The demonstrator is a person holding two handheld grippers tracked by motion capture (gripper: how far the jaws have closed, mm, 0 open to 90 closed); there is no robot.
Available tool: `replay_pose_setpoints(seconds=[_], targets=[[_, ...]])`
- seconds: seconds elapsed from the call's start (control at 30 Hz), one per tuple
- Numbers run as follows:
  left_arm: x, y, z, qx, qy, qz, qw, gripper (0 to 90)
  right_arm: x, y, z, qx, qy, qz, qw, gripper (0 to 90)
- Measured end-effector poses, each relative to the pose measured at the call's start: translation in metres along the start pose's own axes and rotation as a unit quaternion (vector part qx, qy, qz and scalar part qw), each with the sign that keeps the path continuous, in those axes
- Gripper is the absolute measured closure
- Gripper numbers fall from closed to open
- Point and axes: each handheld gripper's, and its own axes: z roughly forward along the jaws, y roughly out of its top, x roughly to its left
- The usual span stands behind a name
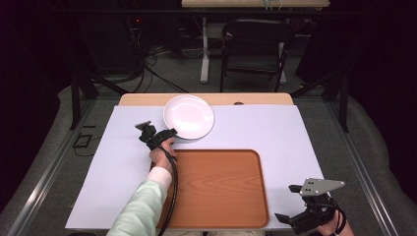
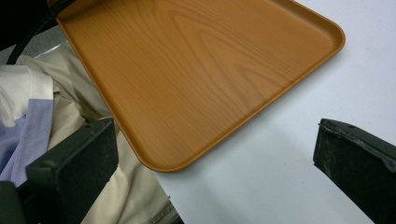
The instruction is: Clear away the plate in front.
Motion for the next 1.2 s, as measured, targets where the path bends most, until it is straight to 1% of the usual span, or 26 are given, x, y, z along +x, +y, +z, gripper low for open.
replay_pose_setpoints(seconds=[0.07, 0.2, 0.27, 0.3, 0.43, 0.6, 0.67, 0.73, 0.83, 0.87, 0.9, 0.93, 0.97, 1.0, 1.07, 1.1, 1.17, 1.2], targets=[[-0.001, 0.000, 0.000, -0.001, -0.005, -0.001, 1.0000, 84.4, 0.000, 0.000, 0.000, 0.000, 0.000, 0.001, 1.0000, 0.0], [0.000, 0.001, -0.001, -0.004, -0.021, -0.004, 0.9998, 86.0, 0.000, 0.000, 0.000, 0.002, 0.000, 0.001, 1.0000, 0.0], [-0.001, 0.002, -0.002, -0.002, -0.029, -0.001, 0.9996, 86.9, 0.000, 0.000, 0.000, 0.002, -0.001, 0.002, 1.0000, 0.0], [-0.003, 0.003, -0.002, -0.001, -0.029, 0.007, 0.9996, 87.2, 0.000, 0.000, 0.001, 0.003, 0.000, 0.002, 1.0000, 0.0], [-0.008, 0.005, -0.003, 0.005, -0.031, 0.024, 0.9992, 87.3, 0.000, 0.001, 0.002, 0.006, 0.001, -0.001, 1.0000, 0.0], [-0.013, 0.005, -0.002, 0.011, -0.035, 0.034, 0.9987, 87.3, 0.000, 0.005, 0.006, 0.010, 0.001, 0.005, 0.9999, 0.0], [-0.015, 0.006, -0.003, 0.016, -0.037, 0.042, 0.9983, 87.2, -0.001, 0.008, 0.011, 0.019, 0.002, 0.009, 0.9998, 0.0], [-0.017, 0.007, -0.004, 0.019, -0.037, 0.048, 0.9980, 87.2, -0.004, 0.012, 0.017, 0.031, -0.004, 0.011, 0.9994, 0.0], [-0.019, 0.008, -0.005, 0.017, -0.036, 0.057, 0.9976, 87.1, -0.011, 0.019, 0.026, 0.047, -0.007, 0.026, 0.9985, 0.0], [-0.021, 0.008, -0.006, 0.020, -0.038, 0.061, 0.9972, 87.1, -0.014, 0.022, 0.029, 0.052, -0.007, 0.032, 0.9981, 0.0], [-0.022, 0.009, -0.007, 0.020, -0.036, 0.065, 0.9970, 87.0, -0.021, 0.028, 0.035, 0.053, 0.000, 0.050, 0.9973, 0.0], [-0.023, 0.009, -0.007, 0.019, -0.038, 0.065, 0.9970, 87.0, -0.021, 0.028, 0.035, 0.053, 0.000, 0.050, 0.9973, 0.0], [-0.025, 0.009, -0.008, 0.022, -0.039, 0.070, 0.9965, 86.9, -0.024, 0.030, 0.037, 0.053, 0.001, 0.057, 0.9970, 0.0], [-0.027, 0.009, -0.008, 0.022, -0.040, 0.071, 0.9964, 86.9, -0.029, 0.034, 0.042, 0.054, 0.003, 0.072, 0.9959, 0.0], [-0.030, 0.010, -0.010, 0.026, -0.042, 0.081, 0.9955, 87.0, -0.037, 0.040, 0.049, 0.057, 0.009, 0.089, 0.9944, 0.0], [-0.031, 0.010, -0.011, 0.025, -0.046, 0.081, 0.9953, 87.0, -0.040, 0.043, 0.053, 0.059, 0.011, 0.094, 0.9938, 0.0], [-0.035, 0.011, -0.013, 0.028, -0.049, 0.090, 0.9943, 87.1, -0.046, 0.048, 0.060, 0.062, 0.013, 0.103, 0.9927, 0.0], [-0.037, 0.011, -0.014, 0.029, -0.054, 0.093, 0.9938, 87.0, -0.049, 0.051, 0.064, 0.064, 0.014, 0.105, 0.9922, 0.0]])
